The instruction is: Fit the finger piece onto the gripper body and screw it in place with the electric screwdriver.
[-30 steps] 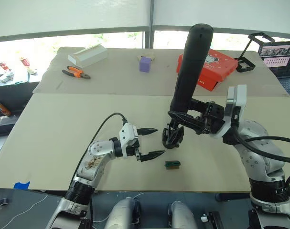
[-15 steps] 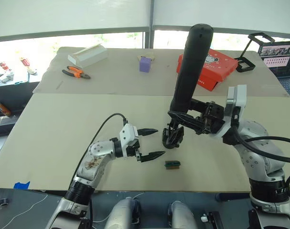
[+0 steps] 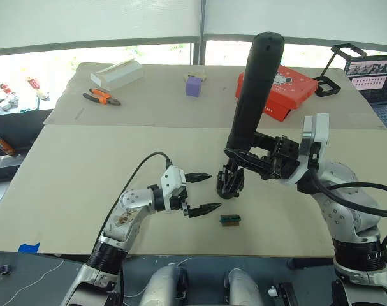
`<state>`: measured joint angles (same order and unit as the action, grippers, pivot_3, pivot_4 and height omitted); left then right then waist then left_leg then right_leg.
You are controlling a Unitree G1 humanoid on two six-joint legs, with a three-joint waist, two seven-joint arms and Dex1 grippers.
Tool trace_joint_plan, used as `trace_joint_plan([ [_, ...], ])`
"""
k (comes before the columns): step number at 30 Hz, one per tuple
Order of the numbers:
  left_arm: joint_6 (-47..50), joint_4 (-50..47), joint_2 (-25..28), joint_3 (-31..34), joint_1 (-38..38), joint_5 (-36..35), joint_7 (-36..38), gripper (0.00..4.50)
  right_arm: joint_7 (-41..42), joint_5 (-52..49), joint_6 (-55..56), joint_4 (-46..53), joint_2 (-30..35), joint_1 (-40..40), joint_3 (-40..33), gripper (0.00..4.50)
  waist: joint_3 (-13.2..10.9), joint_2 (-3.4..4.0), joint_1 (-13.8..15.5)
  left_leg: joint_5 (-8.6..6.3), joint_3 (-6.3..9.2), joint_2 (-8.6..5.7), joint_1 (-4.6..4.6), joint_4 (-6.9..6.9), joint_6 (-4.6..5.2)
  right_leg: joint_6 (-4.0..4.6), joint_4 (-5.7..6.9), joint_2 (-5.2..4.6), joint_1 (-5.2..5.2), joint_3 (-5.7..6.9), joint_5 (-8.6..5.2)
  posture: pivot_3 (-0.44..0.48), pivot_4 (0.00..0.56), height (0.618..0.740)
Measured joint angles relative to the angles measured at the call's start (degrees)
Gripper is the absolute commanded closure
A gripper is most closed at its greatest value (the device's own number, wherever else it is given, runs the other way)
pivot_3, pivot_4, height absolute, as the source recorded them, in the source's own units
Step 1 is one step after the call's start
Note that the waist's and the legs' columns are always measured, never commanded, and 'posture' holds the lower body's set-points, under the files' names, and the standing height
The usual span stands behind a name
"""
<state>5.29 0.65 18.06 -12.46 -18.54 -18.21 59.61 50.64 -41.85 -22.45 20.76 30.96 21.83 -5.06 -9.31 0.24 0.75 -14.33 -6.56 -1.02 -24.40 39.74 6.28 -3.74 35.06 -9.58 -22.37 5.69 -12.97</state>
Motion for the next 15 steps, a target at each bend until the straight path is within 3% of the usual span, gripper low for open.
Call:
trace_joint_plan([
  [15,-0.19,-0.03,-0.01,-0.1,0.01,0.1,0.04,0.0,0.03,-1.16,-1.76,-0.1,0.01,0.01,-0.15,2.56,0.0,0.0,0.01,-0.01,0.01,0.0,0.0,-0.01,-0.01,0.0,-0.01,-0.01,-0.01,0.0,0.0,0.0,0.15,0.74],
])
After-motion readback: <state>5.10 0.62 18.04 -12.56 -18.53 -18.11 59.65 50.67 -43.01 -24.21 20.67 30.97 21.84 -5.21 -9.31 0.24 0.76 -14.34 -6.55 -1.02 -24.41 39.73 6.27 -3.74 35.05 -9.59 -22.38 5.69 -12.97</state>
